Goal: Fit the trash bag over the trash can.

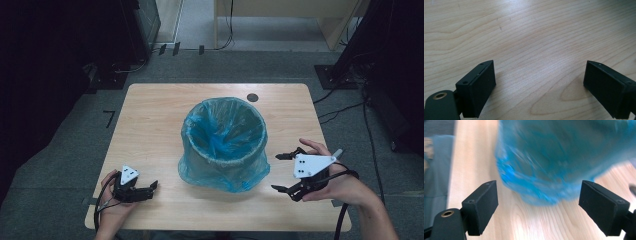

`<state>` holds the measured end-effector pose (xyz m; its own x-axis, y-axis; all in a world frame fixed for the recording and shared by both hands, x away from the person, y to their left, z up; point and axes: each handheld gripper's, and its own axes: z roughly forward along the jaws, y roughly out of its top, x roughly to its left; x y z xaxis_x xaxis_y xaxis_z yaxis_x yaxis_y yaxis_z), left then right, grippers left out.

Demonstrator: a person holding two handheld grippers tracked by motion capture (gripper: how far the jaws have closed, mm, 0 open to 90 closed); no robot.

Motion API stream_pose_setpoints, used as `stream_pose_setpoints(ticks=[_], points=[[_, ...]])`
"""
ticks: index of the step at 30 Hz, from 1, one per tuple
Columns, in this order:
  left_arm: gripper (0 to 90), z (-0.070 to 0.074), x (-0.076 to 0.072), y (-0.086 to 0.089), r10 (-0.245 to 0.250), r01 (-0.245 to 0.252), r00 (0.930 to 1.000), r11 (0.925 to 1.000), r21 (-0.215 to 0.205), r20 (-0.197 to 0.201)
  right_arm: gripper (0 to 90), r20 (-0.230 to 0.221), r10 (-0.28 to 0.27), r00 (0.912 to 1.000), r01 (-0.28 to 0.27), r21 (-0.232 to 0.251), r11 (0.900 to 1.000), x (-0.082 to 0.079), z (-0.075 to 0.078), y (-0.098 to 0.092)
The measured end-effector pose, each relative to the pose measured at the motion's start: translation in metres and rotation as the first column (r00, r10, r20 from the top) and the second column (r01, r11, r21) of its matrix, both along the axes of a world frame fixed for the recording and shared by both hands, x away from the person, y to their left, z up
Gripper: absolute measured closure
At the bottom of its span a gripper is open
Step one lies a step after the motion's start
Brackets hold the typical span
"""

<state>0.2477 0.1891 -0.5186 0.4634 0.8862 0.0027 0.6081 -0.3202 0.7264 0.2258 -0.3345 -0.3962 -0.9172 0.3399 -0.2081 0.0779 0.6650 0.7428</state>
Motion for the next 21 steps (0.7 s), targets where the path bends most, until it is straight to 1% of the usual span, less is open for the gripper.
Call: stream_pose_setpoints(ticks=[2, 4, 6, 7, 9, 10, 13, 15, 16, 17, 18, 19, 21], points=[[9.7, 0.0, 0.0, 0.0, 0.0, 0.0, 1.0, 1.0, 0.0, 0.0, 16.3, -0.021, -0.042, 0.9989, 0.042, -0.001, 0.999, 0.002, -0.008, -0.005], [9.7, 0.0, 0.0, 0.0, 0.0, 0.0, 1.0, 1.0, 0.0, 0.0, 16.3, -0.028, -0.078, 0.9966, 0.078, 0.005, 0.997, 0.003, -0.015, -0.009], [9.7, 0.0, 0.0, 0.0, 0.0, 0.0, 1.0, 1.0, 0.0, 0.0, 16.6, -0.041, -0.122, 0.9916, 0.123, 0.016, 0.992, 0.005, -0.022, -0.014], [9.7, 0.0, 0.0, 0.0, 0.0, 0.0, 1.0, 1.0, 0.0, 0.0, 16.6, -0.055, -0.141, 0.9885, 0.142, 0.023, 0.99, 0.005, -0.025, -0.016], [9.7, 0.0, 0.0, 0.0, 0.0, 0.0, 1.0, 1.0, 0.0, 0.0, 16.6, -0.068, -0.16, 0.9847, 0.163, 0.039, 0.986, 0.006, -0.03, -0.021], [9.7, 0.0, 0.0, 0.0, 0.0, 0.0, 1.0, 1.0, 0.0, 0.0, 16.6, -0.08, -0.182, 0.98, 0.186, 0.046, 0.981, 0.006, -0.034, -0.023], [9.7, 0.0, 0.0, 0.0, 0.0, 0.0, 1.0, 1.0, 0.0, 0.0, 16.7, -0.088, -0.225, 0.9704, 0.23, 0.049, 0.972, 0.006, -0.042, -0.03], [9.7, 0.0, 0.0, 0.0, 0.0, 0.0, 1.0, 1.0, 0.0, 0.0, 16.7, -0.088, -0.269, 0.9591, 0.274, 0.049, 0.96, 0.006, -0.048, -0.035], [9.7, 0.0, 0.0, 0.0, 0.0, 0.0, 1.0, 1.0, 0.0, 0.0, 16.8, -0.094, -0.293, 0.9514, 0.299, 0.048, 0.953, 0.006, -0.05, -0.037], [9.7, 0.0, 0.0, 0.0, 0.0, 0.0, 1.0, 1.0, 0.0, 0.0, 16.8, -0.104, -0.32, 0.9418, 0.326, 0.049, 0.944, 0.007, -0.054, -0.04], [9.7, 0.0, 0.0, 0.0, 0.0, 0.0, 1.0, 1.0, 0.0, 0.0, 16.8, -0.109, -0.334, 0.9361, 0.341, 0.05, 0.939, 0.007, -0.056, -0.042], [9.7, 0.0, 0.0, 0.0, 0.0, 0.0, 1.0, 1.0, 0.0, 0.0, 16.8, -0.121, -0.353, 0.9278, 0.361, 0.049, 0.931, 0.007, -0.059, -0.044], [9.7, 0.0, 0.0, 0.0, 0.0, 0.0, 1.0, 1.0, 0.0, 0.0, 16.8, -0.131, -0.391, 0.9111, 0.399, 0.043, 0.916, 0.007, -0.064, -0.048]])
